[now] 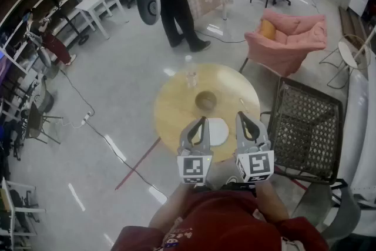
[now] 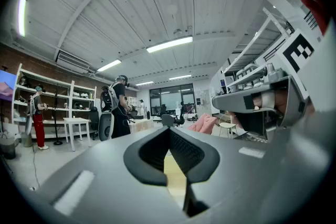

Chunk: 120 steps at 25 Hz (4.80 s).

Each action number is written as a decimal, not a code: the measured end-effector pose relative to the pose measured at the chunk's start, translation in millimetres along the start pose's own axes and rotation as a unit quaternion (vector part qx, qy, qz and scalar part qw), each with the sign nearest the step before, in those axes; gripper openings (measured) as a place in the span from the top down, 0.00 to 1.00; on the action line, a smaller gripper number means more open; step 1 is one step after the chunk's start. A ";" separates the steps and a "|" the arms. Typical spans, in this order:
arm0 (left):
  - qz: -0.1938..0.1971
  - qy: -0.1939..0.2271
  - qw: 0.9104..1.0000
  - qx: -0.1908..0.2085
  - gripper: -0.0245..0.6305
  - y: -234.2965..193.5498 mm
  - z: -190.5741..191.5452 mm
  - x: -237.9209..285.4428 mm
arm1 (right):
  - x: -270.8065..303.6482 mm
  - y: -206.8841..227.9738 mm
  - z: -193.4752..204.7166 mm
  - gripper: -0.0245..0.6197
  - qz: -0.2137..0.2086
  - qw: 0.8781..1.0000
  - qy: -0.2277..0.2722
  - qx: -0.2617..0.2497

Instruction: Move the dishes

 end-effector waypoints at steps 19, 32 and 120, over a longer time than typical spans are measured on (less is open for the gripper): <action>-0.009 -0.026 1.000 0.000 0.95 23.3 0.4 5.0 | -4.6 26.6 9.2 0.96 -0.014 1.000 -0.012 0.022; -0.036 -0.067 0.997 -0.004 0.95 61.6 3.4 15.6 | -9.7 68.9 25.3 0.96 -0.047 0.997 -0.040 0.042; 0.166 -0.404 0.893 -0.112 0.65 28.1 213.0 41.1 | 80.1 25.6 244.4 0.60 0.051 0.865 -0.482 0.132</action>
Point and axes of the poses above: the fingertips, and each gripper's own axes: x forward along the fingers, y to its right, z out of its underside, the point moved 10 cm from there along -x, backward along the fingers, and after that the axes turned 13 degrees about x, right-handed, at the moved point
